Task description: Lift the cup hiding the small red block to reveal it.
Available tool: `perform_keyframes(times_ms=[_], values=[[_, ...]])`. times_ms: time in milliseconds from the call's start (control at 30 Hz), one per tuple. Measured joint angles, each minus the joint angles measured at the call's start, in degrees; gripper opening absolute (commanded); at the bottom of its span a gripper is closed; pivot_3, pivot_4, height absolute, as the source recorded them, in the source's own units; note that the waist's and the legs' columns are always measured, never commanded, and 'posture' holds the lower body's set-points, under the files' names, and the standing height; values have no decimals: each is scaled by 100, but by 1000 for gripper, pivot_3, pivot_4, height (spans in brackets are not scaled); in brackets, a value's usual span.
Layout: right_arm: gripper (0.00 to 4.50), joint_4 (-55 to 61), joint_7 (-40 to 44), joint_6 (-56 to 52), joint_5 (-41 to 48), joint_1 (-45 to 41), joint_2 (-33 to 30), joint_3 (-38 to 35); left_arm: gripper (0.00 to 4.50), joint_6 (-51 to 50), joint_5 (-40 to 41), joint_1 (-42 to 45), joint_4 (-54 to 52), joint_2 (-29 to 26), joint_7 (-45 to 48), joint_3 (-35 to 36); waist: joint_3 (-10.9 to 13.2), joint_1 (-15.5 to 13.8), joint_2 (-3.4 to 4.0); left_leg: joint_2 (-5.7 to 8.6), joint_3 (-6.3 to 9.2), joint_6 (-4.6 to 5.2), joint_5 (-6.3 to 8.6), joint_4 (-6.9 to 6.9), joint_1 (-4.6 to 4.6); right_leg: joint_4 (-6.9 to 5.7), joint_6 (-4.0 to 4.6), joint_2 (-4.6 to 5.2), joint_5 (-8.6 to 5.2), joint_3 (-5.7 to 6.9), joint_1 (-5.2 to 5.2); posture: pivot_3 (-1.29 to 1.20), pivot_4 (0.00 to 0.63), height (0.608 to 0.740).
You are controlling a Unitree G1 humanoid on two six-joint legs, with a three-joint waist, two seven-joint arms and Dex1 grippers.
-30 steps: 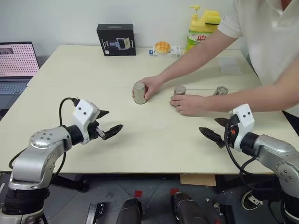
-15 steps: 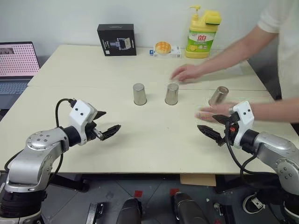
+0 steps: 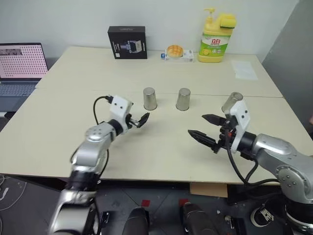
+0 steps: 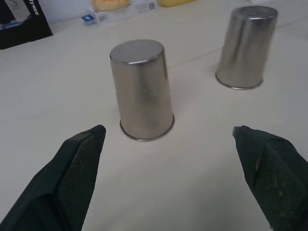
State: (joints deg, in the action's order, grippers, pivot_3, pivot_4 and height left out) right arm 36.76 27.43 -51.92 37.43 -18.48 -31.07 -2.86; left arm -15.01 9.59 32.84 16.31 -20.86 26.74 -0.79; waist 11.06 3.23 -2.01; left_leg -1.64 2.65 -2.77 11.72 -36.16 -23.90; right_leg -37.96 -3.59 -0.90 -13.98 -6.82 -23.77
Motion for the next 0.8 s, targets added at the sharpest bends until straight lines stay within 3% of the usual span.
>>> perform_keyframes(times_ms=[200,400,667,800], values=[[4488,6,-15,369,-229,-96,77,236,4500,1257,-397,1288,2387,665,-419,3,0,-49,-1,6,7,0,0,3,-8,7,-2,1,0,6,1,0,150,740],[4488,112,-229,393,-292,-11,143,261,4500,2110,-549,2174,4300,986,-765,141,0,-35,-1,5,11,0,0,5,-9,6,-3,0,1,8,-1,0,150,740],[4488,339,-599,306,-342,49,337,407,4500,2544,-729,2793,5411,1056,-1313,327,0,-33,-2,6,12,0,0,4,-8,4,-4,0,2,8,1,0,150,740],[4500,347,-689,257,-338,46,395,405,3776,2550,-742,2881,5646,1081,-1362,450,0,-32,-2,5,13,0,0,4,-8,3,-4,0,2,10,0,0,150,740]])
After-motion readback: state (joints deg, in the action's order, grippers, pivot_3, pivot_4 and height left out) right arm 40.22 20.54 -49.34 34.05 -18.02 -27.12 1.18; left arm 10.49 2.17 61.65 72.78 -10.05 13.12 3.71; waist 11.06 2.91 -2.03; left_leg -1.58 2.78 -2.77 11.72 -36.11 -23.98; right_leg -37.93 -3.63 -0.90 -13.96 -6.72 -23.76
